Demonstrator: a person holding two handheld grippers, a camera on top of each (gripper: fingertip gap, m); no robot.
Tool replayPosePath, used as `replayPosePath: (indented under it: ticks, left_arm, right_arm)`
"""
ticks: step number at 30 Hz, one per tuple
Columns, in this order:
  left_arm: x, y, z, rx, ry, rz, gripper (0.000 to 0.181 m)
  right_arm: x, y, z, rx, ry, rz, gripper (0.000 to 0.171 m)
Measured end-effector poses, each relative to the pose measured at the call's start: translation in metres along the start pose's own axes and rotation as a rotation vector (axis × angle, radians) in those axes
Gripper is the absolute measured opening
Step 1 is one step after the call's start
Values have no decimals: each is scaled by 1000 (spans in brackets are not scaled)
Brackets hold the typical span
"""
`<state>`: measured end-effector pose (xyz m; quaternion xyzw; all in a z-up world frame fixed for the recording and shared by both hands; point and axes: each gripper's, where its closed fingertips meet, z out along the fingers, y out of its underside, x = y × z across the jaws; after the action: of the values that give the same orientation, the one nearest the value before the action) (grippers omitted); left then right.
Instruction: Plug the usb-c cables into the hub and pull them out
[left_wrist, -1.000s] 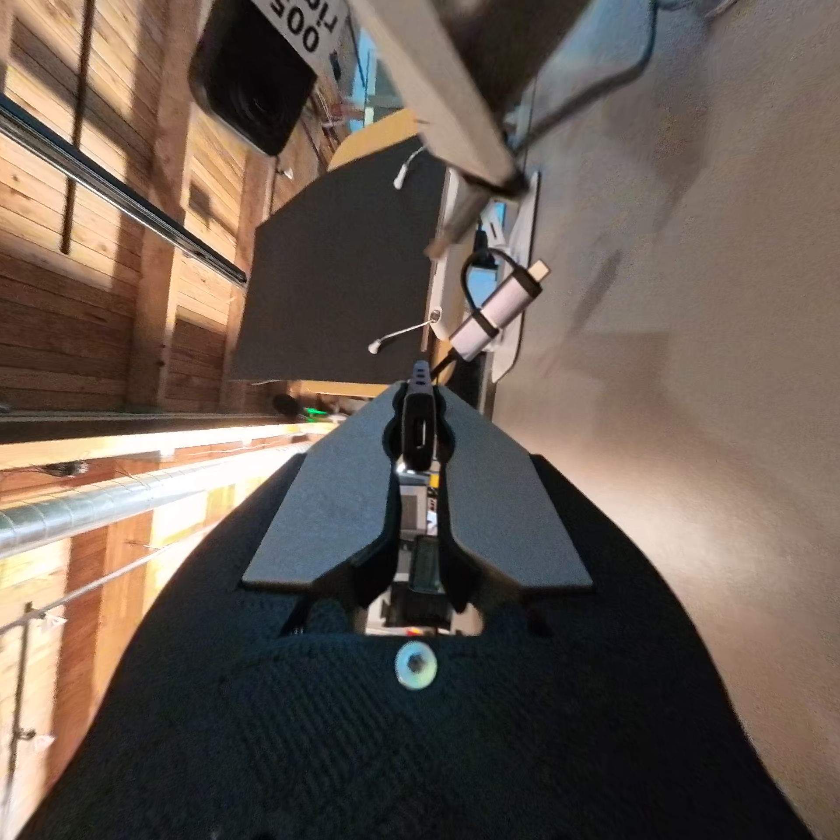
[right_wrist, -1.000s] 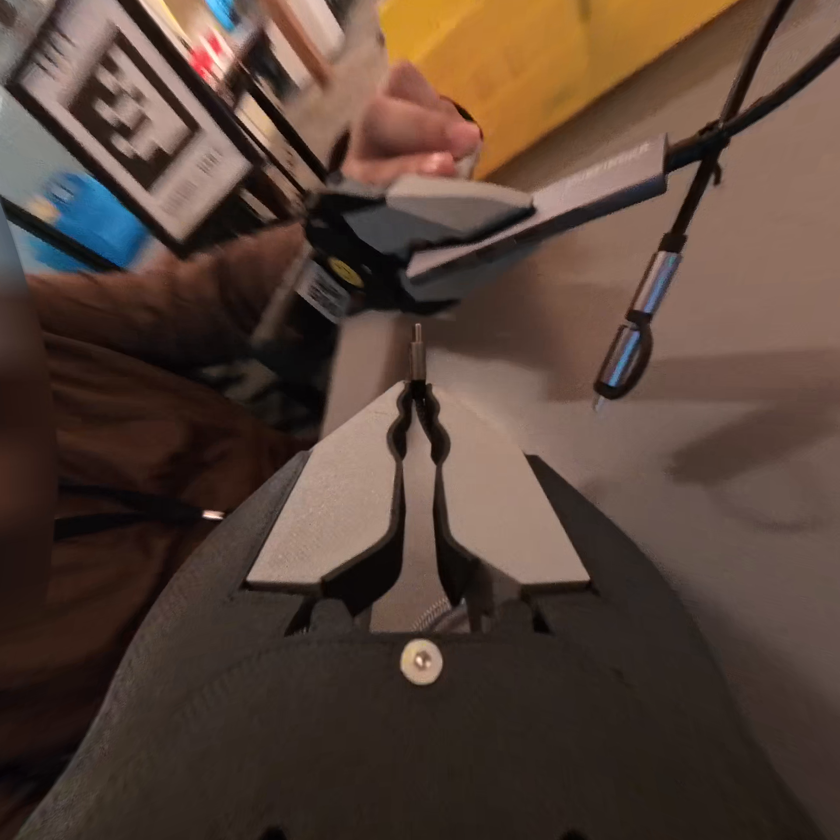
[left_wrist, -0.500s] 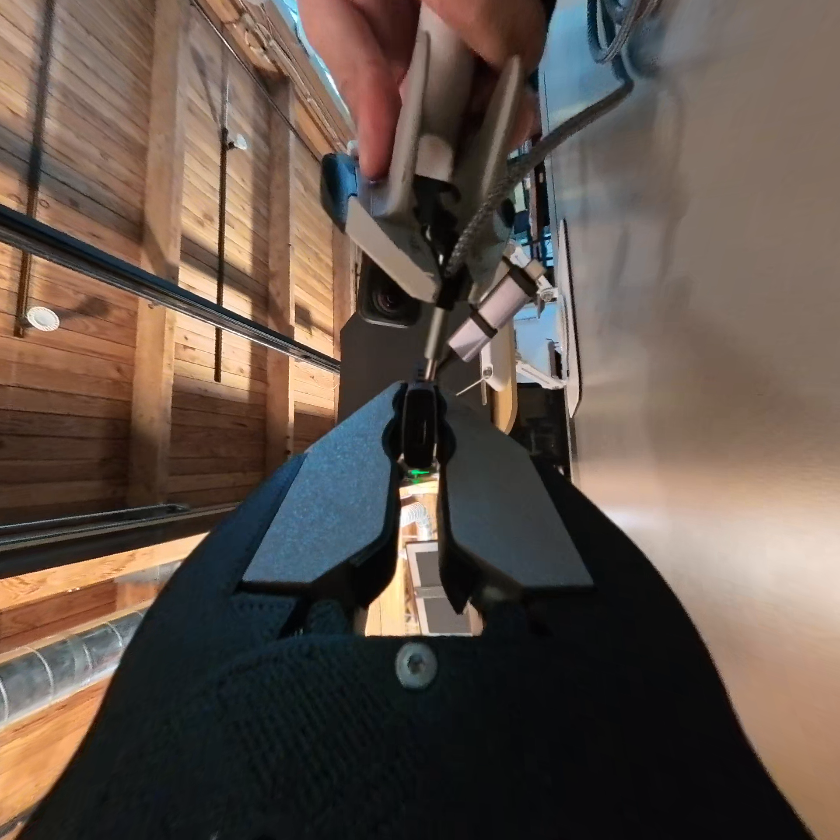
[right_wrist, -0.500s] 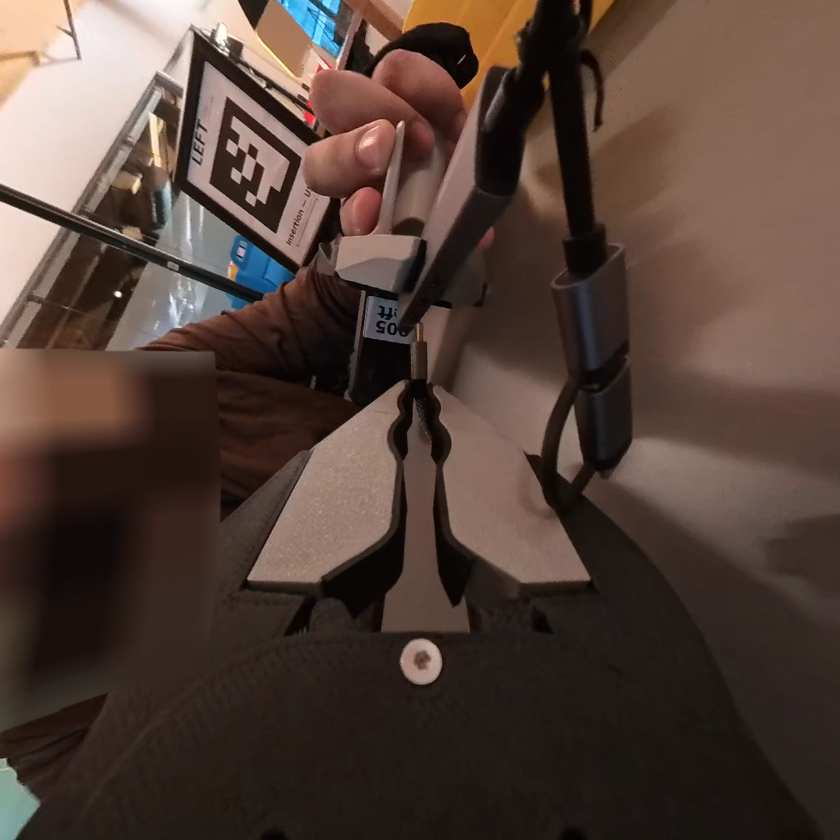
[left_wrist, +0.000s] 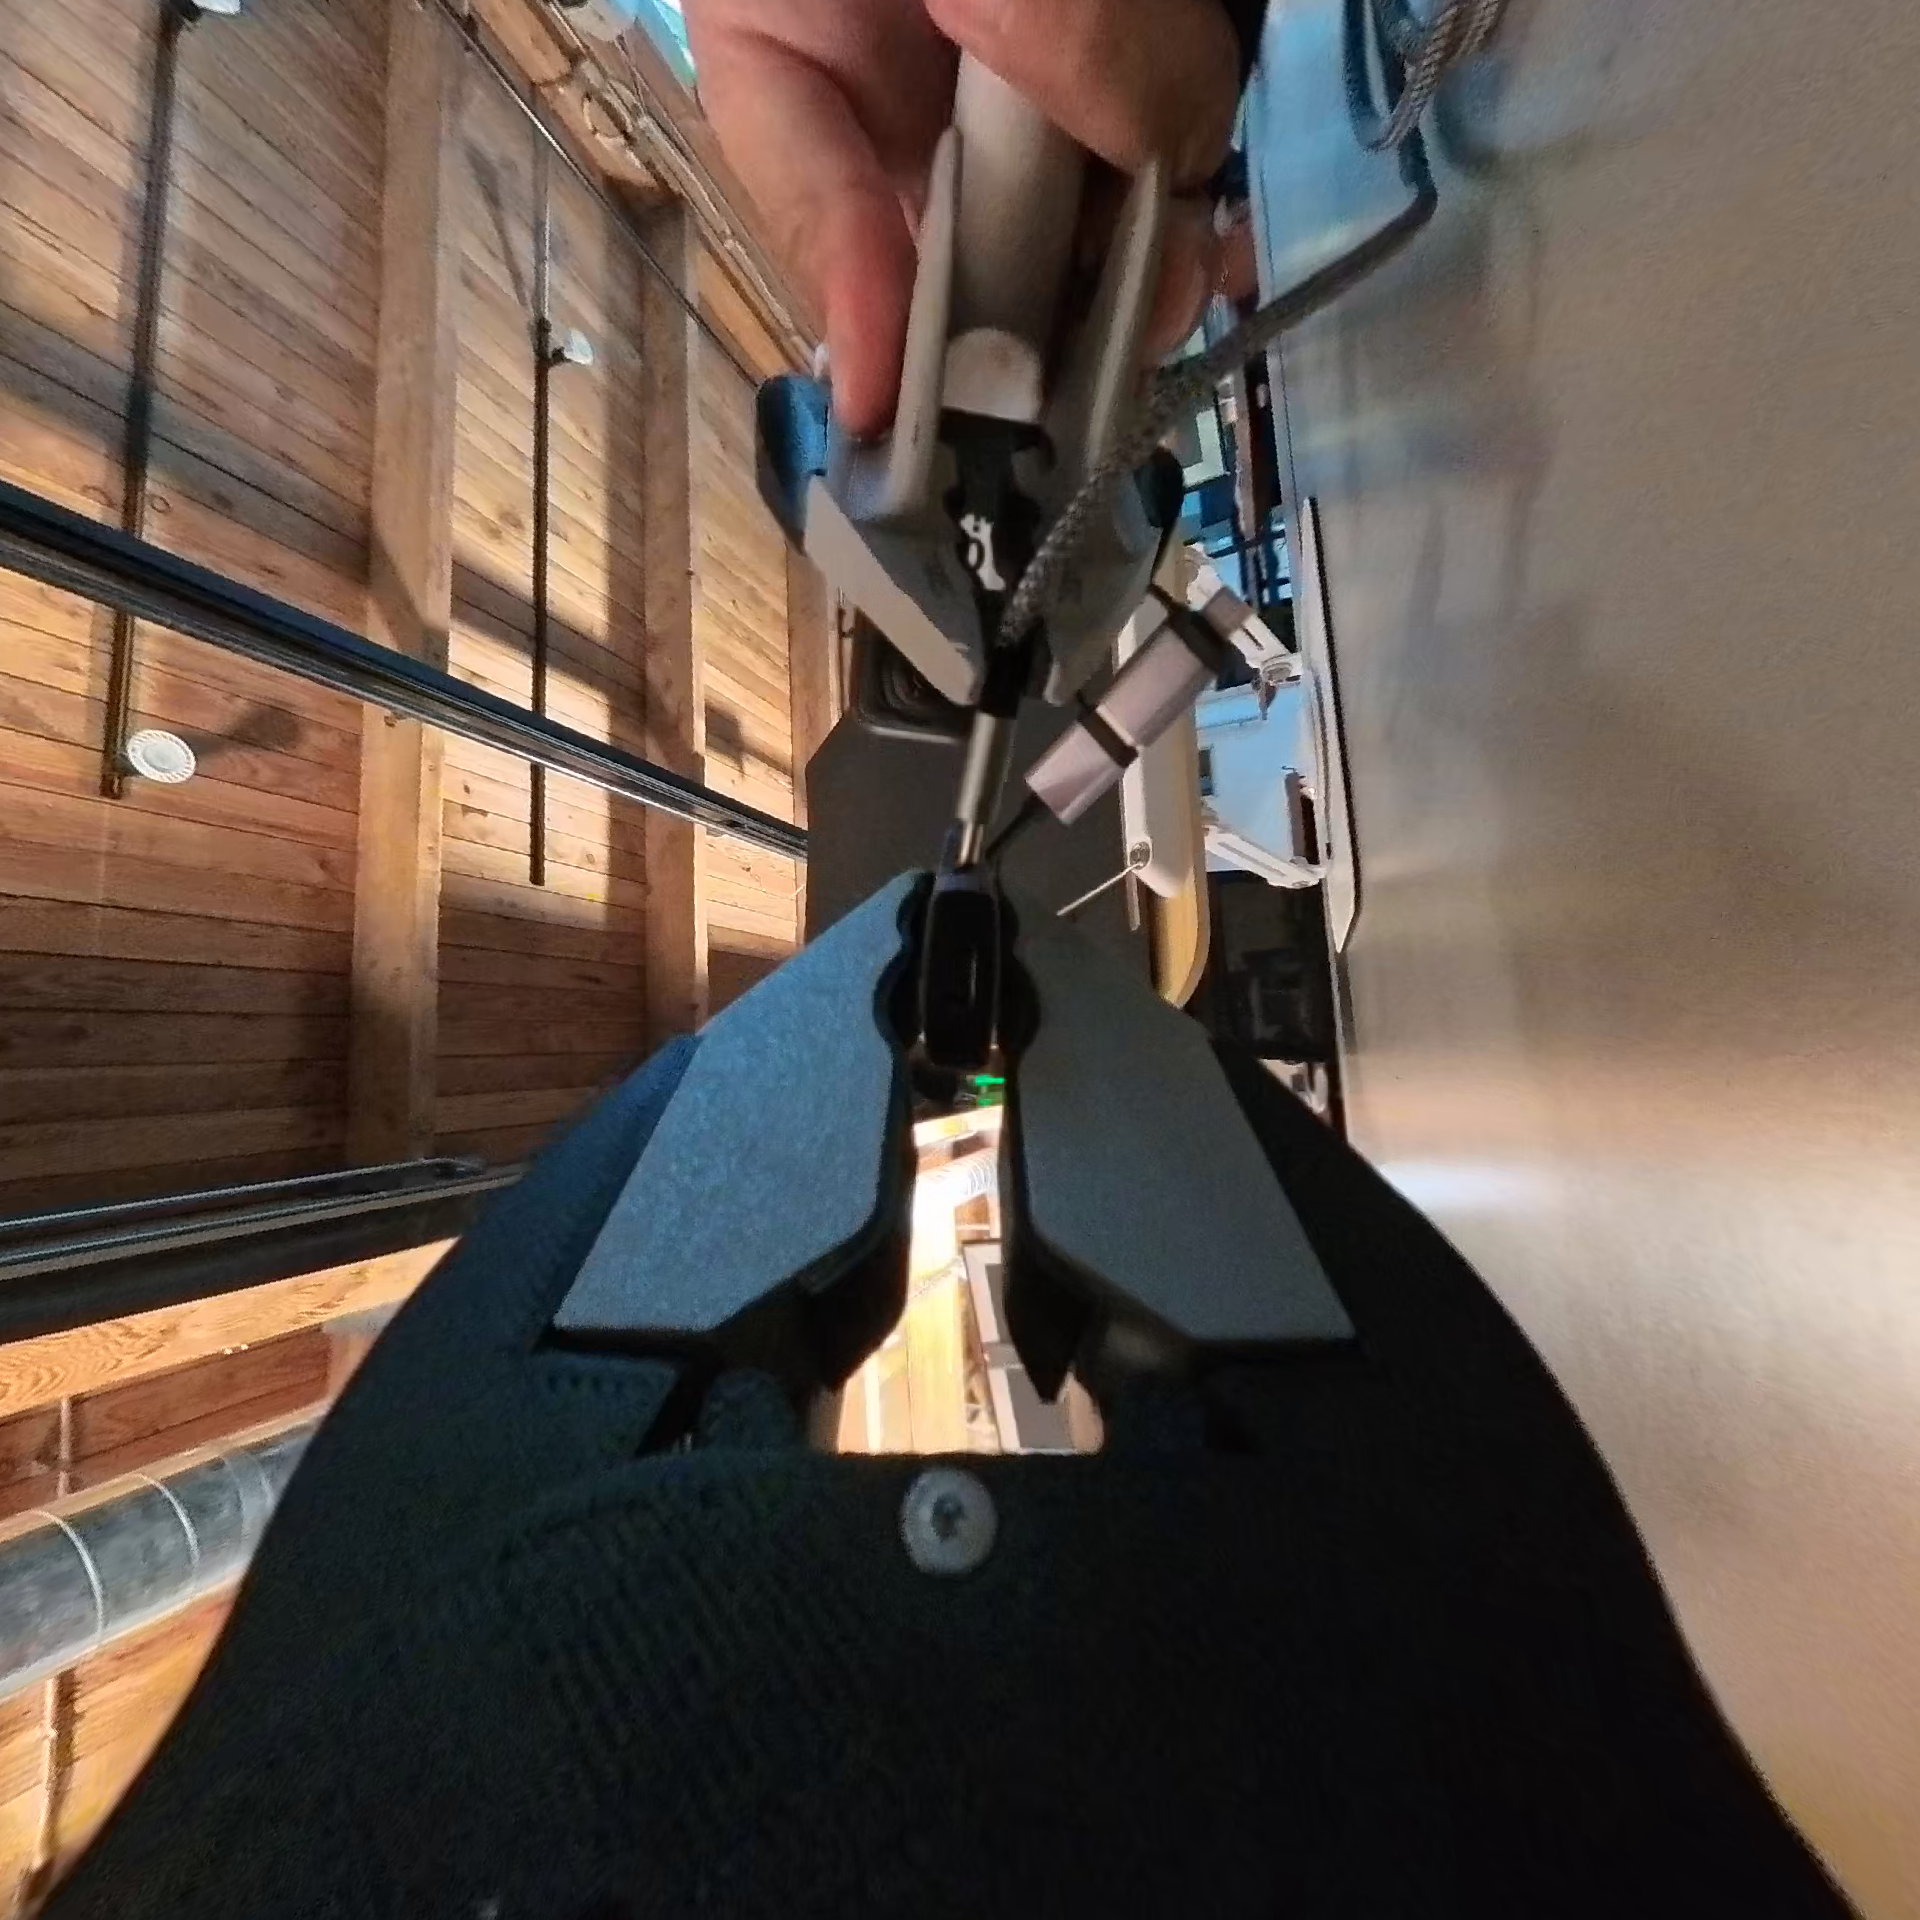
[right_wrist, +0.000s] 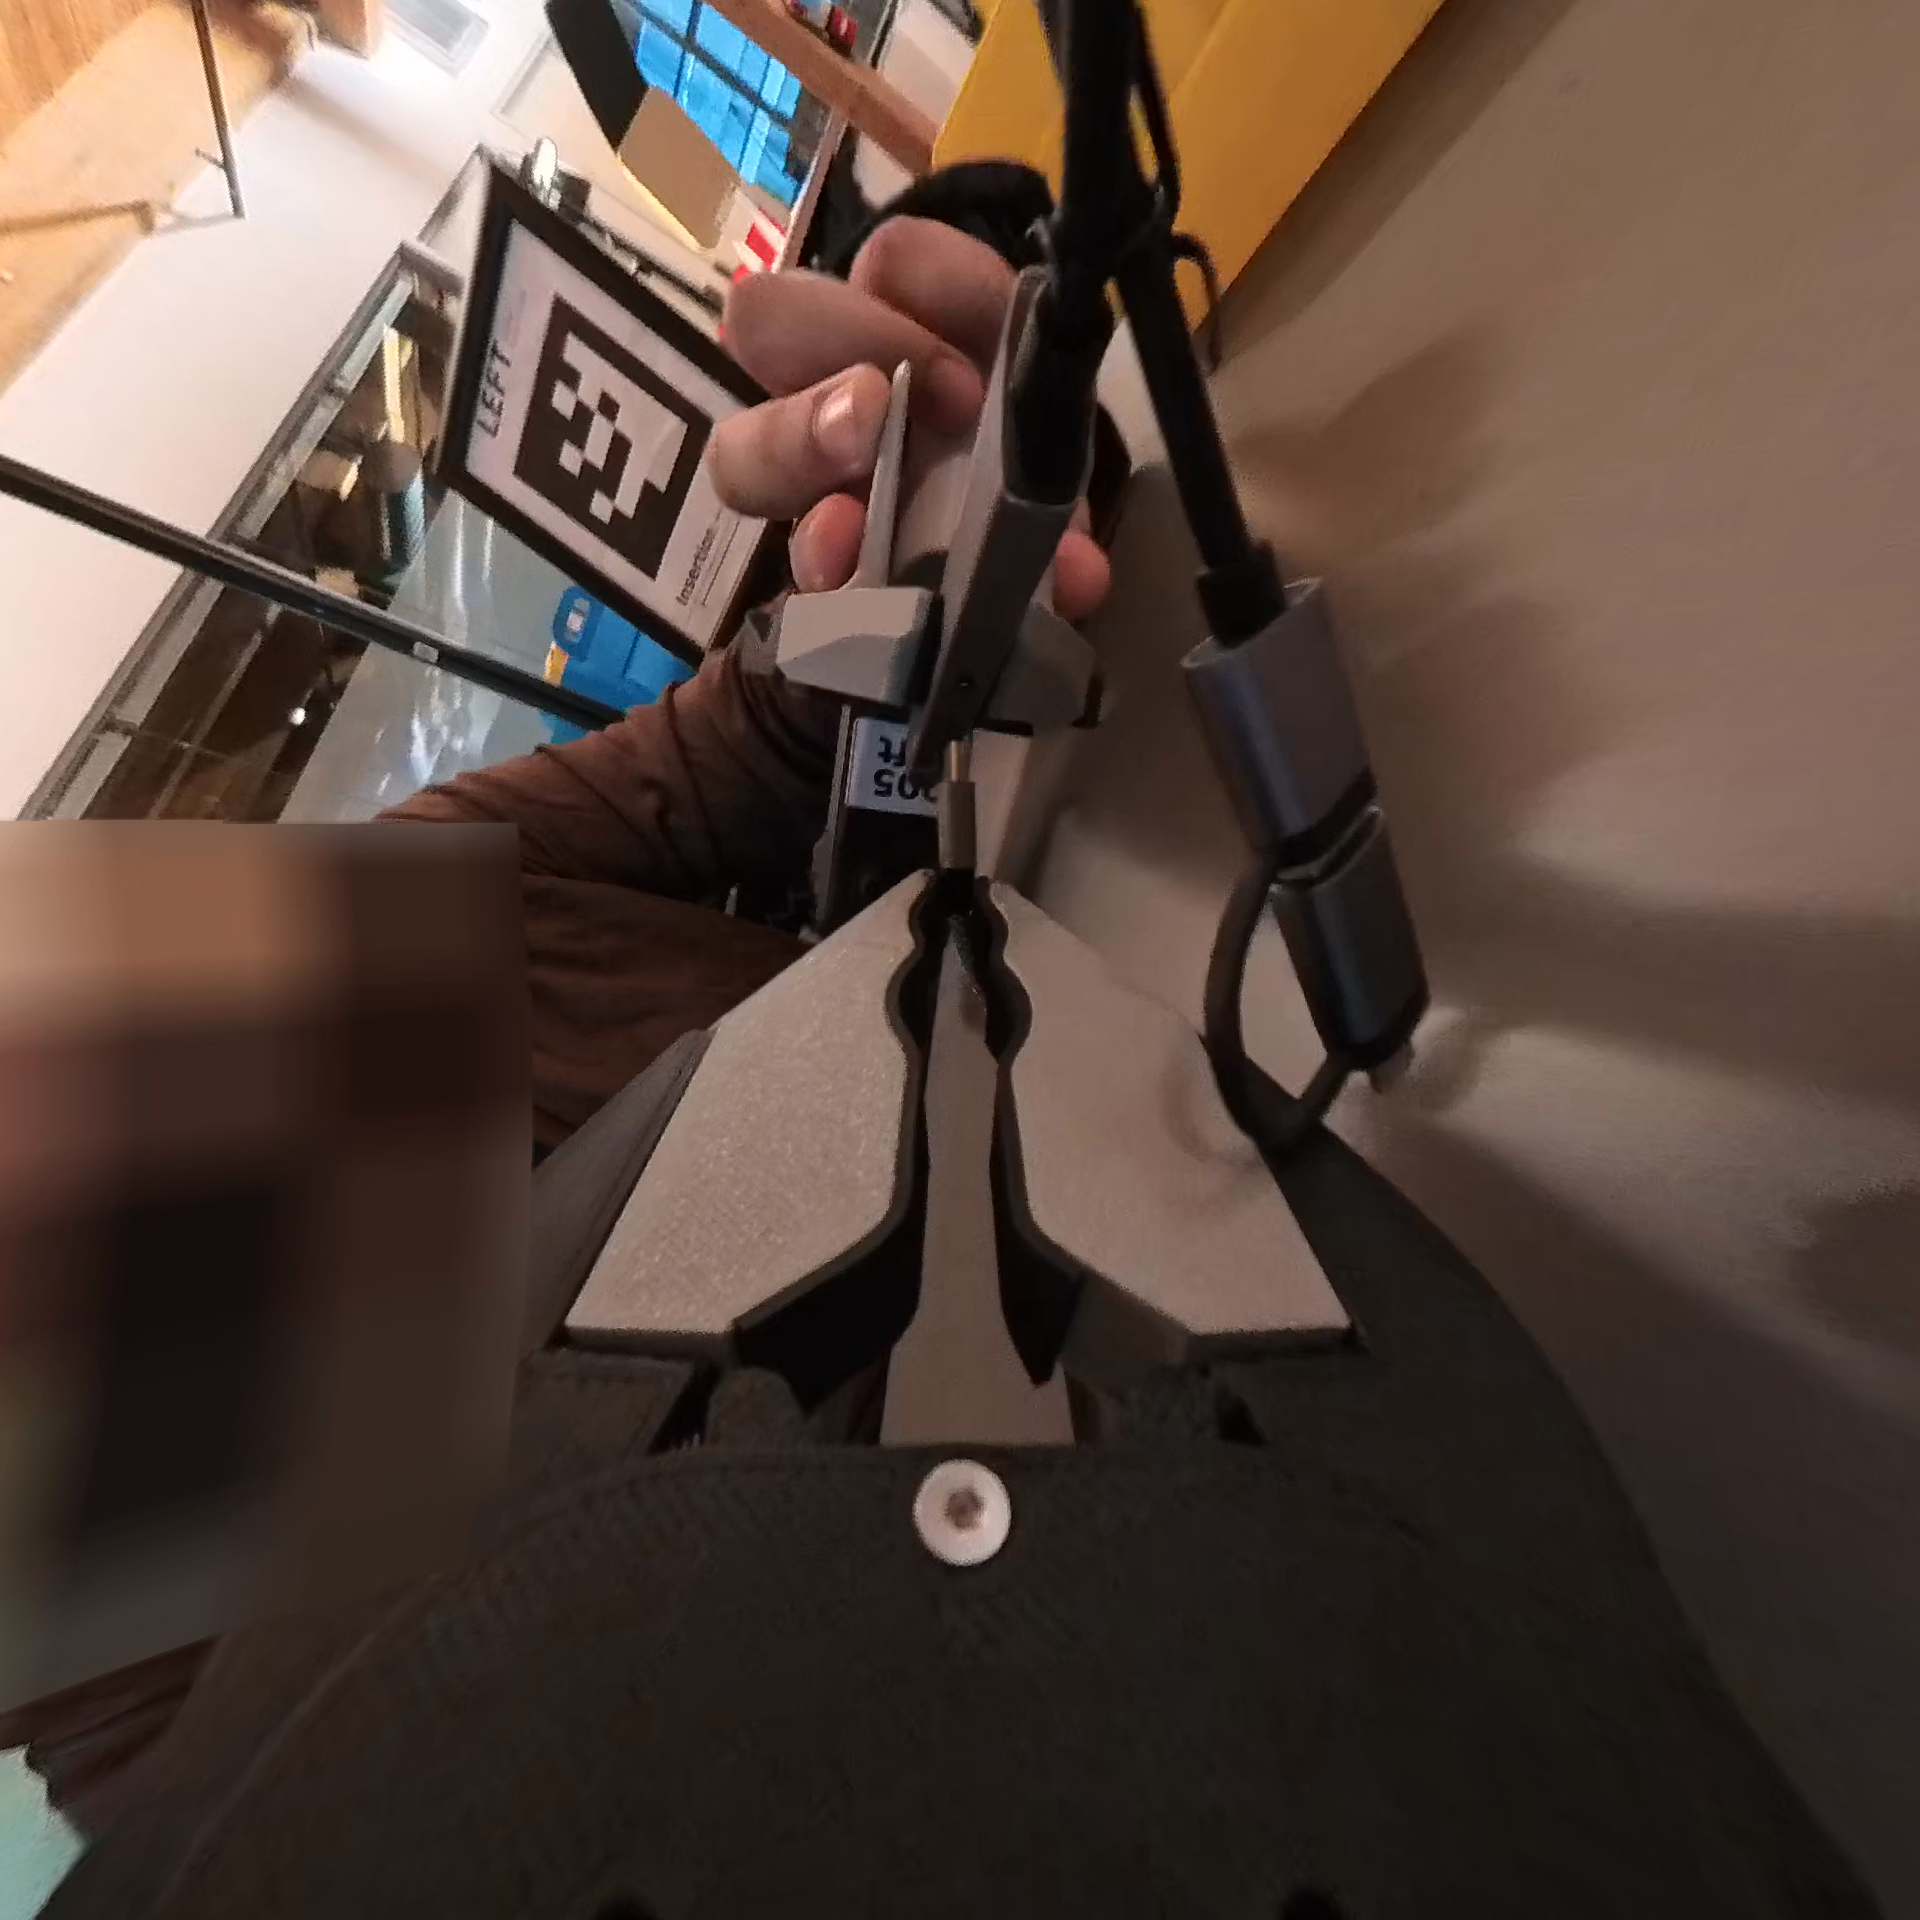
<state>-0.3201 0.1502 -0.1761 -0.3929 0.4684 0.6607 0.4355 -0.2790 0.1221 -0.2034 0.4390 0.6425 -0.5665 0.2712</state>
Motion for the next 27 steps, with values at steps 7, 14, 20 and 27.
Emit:
replayPosePath:
  ticks: [7,14,20,27]
  left_arm:
    - [-1,-3,0,11,1,-15,7]
    - [-1,-6,-2,35,9,-30,7]
    - [10,-1,2,5,74,-101,8]
    - [26,22,4,-92,179,-226,7]
  right_arm:
    - [0,-1,-7,9,21,-10,2]
    - [-3,-3,-12,21,4,-13,2]
    - [-8,3,-13,-20,47,-78,3]
    - [62,10,-34,-115,576,-171,16]
